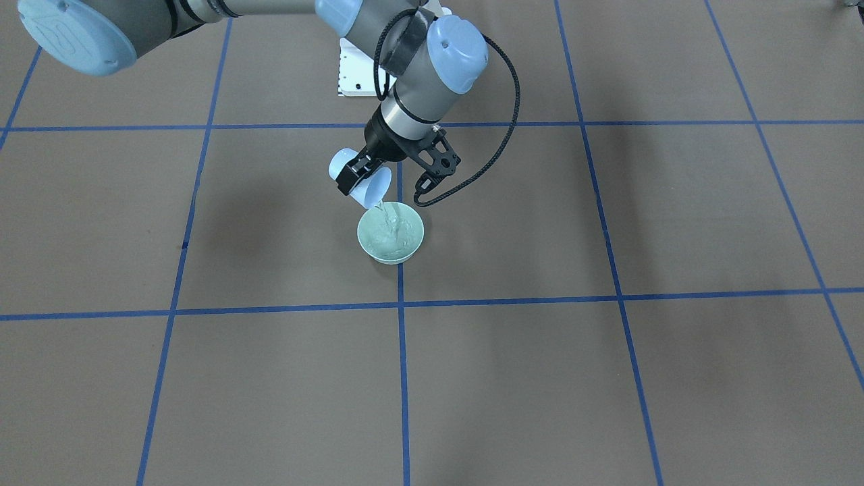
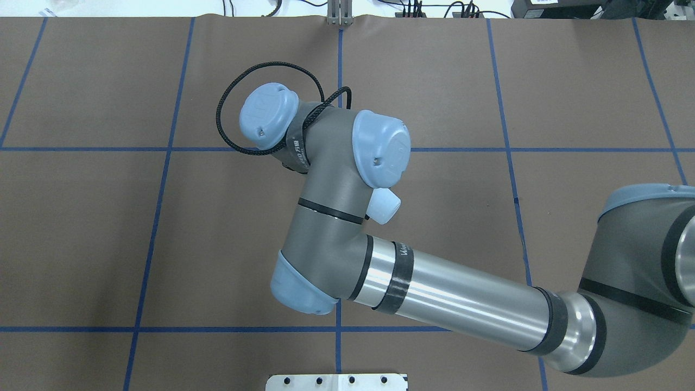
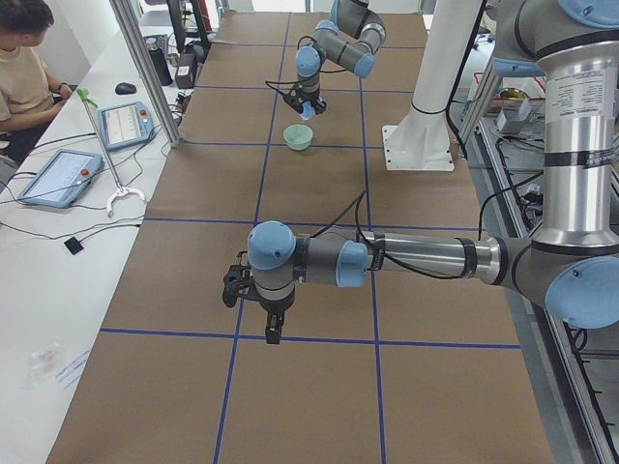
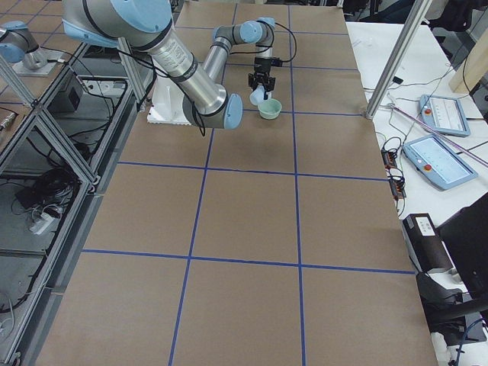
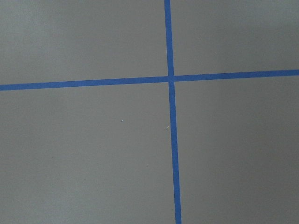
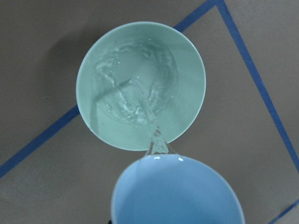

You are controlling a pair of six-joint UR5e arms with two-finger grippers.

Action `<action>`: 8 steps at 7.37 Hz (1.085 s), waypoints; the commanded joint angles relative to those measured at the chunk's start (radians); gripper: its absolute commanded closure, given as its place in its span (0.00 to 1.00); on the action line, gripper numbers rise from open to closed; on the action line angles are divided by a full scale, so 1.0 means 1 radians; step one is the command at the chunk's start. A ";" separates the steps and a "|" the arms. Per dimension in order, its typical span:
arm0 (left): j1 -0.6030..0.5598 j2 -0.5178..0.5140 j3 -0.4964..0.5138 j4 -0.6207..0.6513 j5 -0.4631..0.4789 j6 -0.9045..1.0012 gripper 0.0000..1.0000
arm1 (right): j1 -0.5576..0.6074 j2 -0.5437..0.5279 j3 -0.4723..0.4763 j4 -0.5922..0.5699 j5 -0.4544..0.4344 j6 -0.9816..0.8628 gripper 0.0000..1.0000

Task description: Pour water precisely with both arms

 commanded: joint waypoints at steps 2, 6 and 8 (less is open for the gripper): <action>-0.001 0.000 0.000 0.000 0.000 0.001 0.00 | -0.005 0.103 -0.130 -0.106 -0.002 0.001 1.00; -0.001 0.000 -0.002 0.000 0.000 0.001 0.00 | -0.010 0.186 -0.225 -0.154 -0.003 0.011 1.00; -0.001 0.000 -0.006 0.000 0.000 0.001 0.00 | 0.005 0.172 -0.172 -0.102 -0.003 0.028 1.00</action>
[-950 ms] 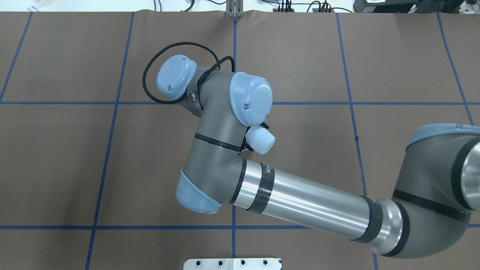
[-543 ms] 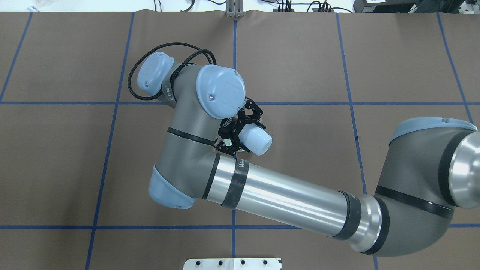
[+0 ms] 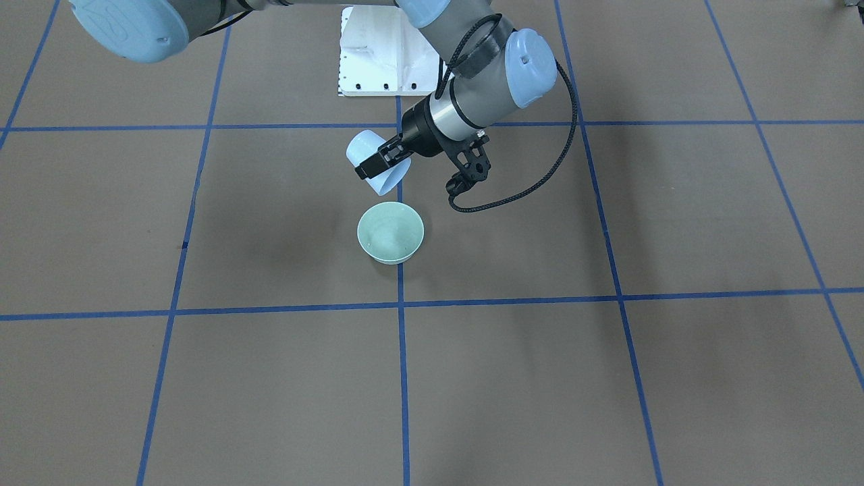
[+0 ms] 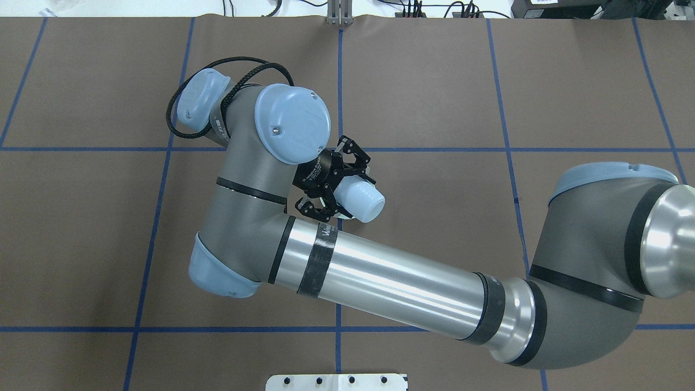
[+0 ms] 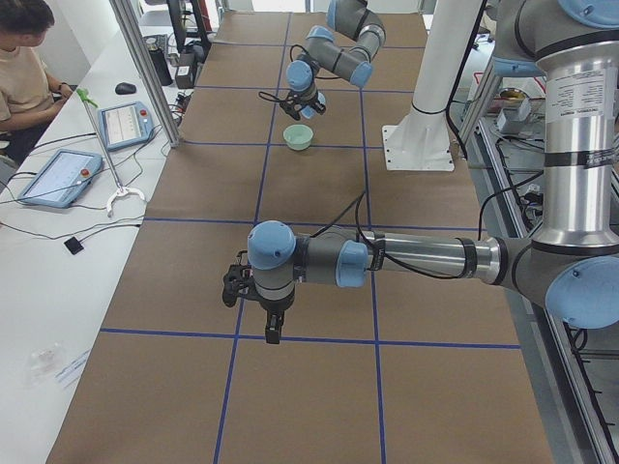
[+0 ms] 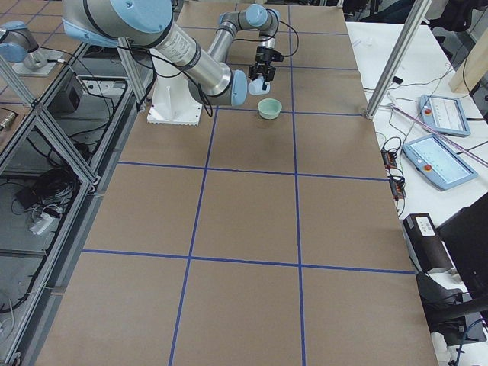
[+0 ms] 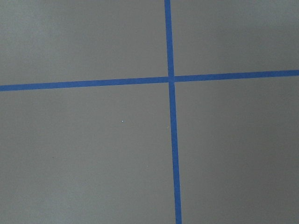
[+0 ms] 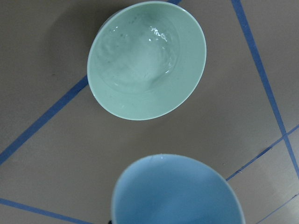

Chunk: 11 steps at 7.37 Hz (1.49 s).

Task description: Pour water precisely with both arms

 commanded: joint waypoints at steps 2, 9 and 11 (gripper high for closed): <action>0.000 0.000 -0.007 0.000 0.000 0.000 0.00 | 0.050 -0.099 0.172 0.142 0.003 0.066 1.00; 0.002 -0.012 -0.011 -0.002 0.000 -0.002 0.00 | 0.168 -0.650 0.740 0.594 -0.020 0.360 1.00; 0.002 -0.009 -0.011 -0.002 0.000 -0.002 0.00 | 0.171 -0.804 0.794 0.811 -0.132 0.538 1.00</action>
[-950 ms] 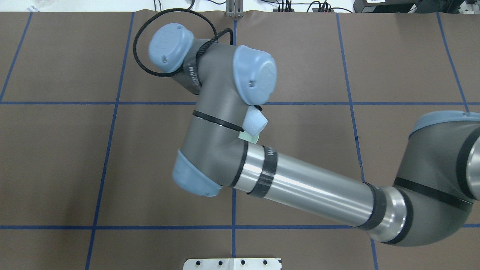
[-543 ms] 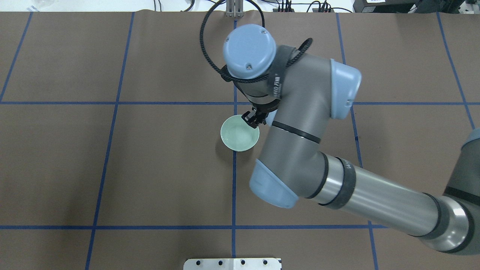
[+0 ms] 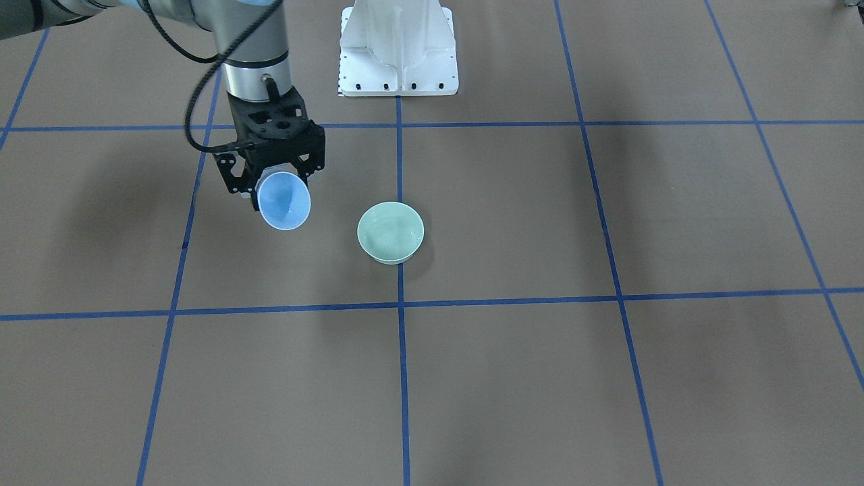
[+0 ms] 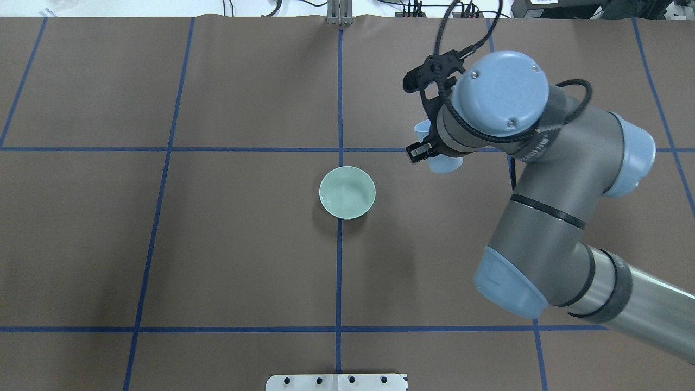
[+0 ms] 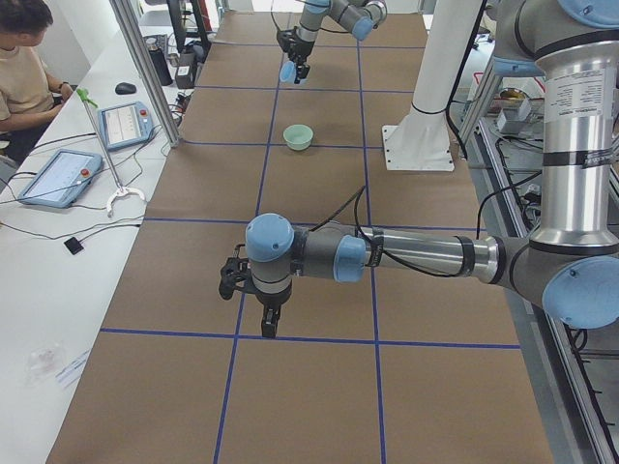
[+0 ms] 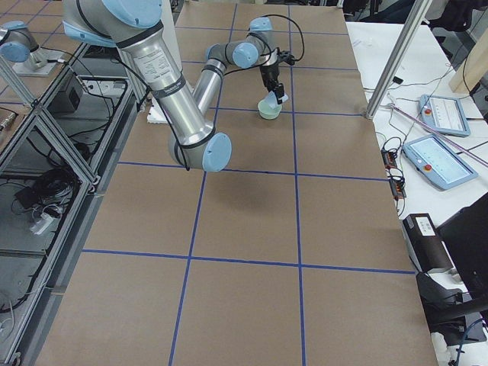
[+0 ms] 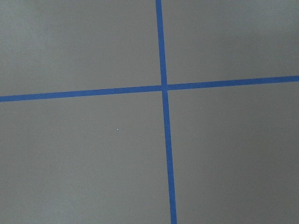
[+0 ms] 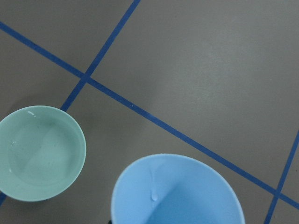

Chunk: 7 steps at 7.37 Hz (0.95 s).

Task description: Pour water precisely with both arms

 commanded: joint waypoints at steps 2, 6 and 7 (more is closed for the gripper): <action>0.000 0.001 -0.001 0.000 0.000 0.000 0.00 | 0.003 -0.213 0.040 0.262 -0.208 0.253 1.00; 0.000 -0.002 -0.005 -0.002 0.000 0.000 0.00 | -0.061 -0.491 0.012 0.467 -0.521 0.500 1.00; 0.000 -0.002 -0.005 -0.002 0.000 0.000 0.00 | -0.081 -0.577 -0.008 0.578 -0.578 0.530 1.00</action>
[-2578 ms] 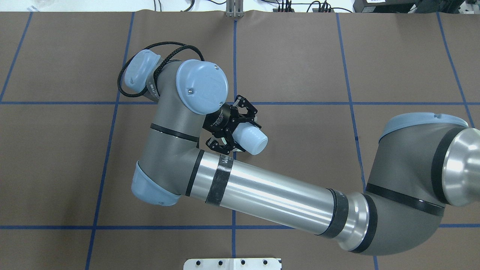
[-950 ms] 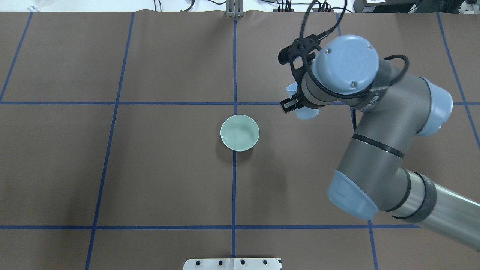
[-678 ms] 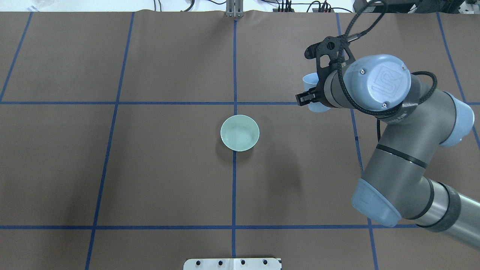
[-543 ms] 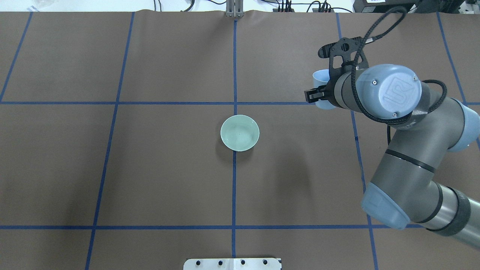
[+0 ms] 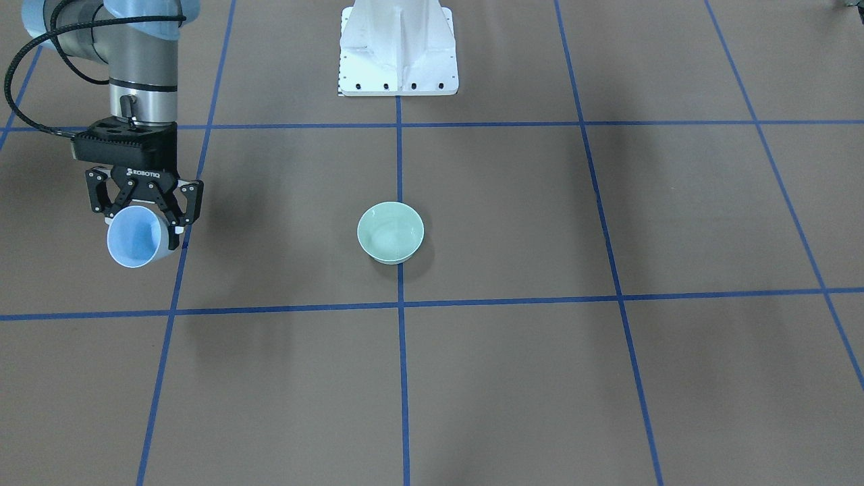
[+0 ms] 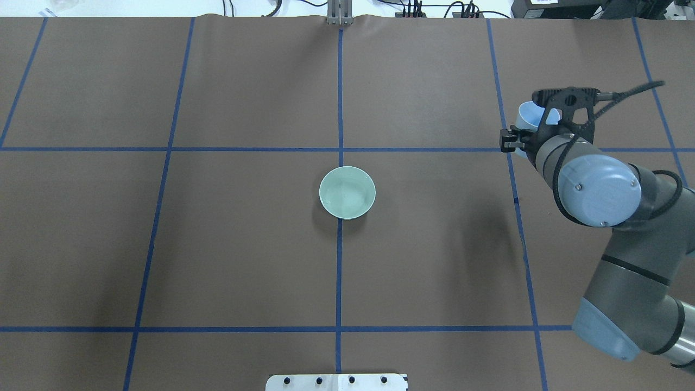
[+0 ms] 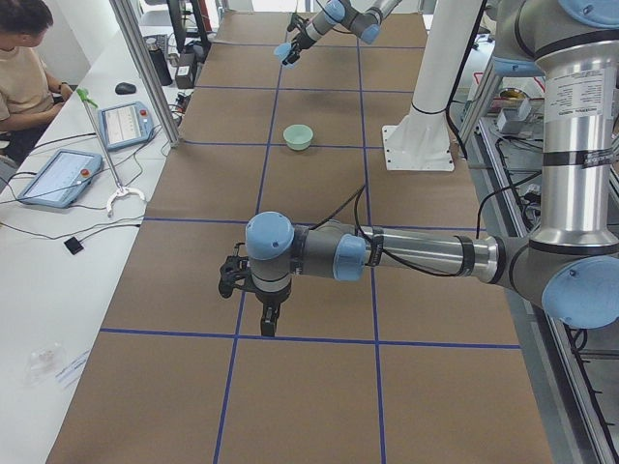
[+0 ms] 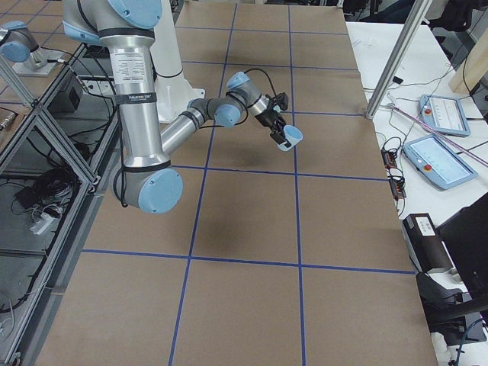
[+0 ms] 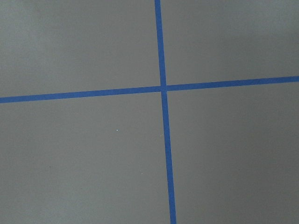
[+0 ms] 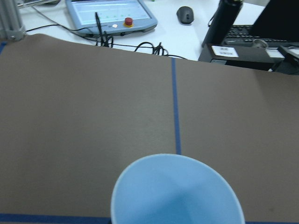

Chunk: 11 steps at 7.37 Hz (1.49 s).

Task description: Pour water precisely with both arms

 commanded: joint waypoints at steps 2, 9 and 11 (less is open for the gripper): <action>0.000 0.000 -0.002 0.000 0.000 0.000 0.00 | -0.099 -0.144 -0.213 0.348 -0.239 0.123 1.00; 0.000 0.000 -0.001 0.000 0.000 0.000 0.00 | -0.142 -0.143 -0.369 0.530 -0.388 0.172 0.00; 0.000 -0.002 0.001 0.000 -0.002 0.000 0.00 | -0.137 -0.146 -0.356 0.530 -0.405 0.172 0.00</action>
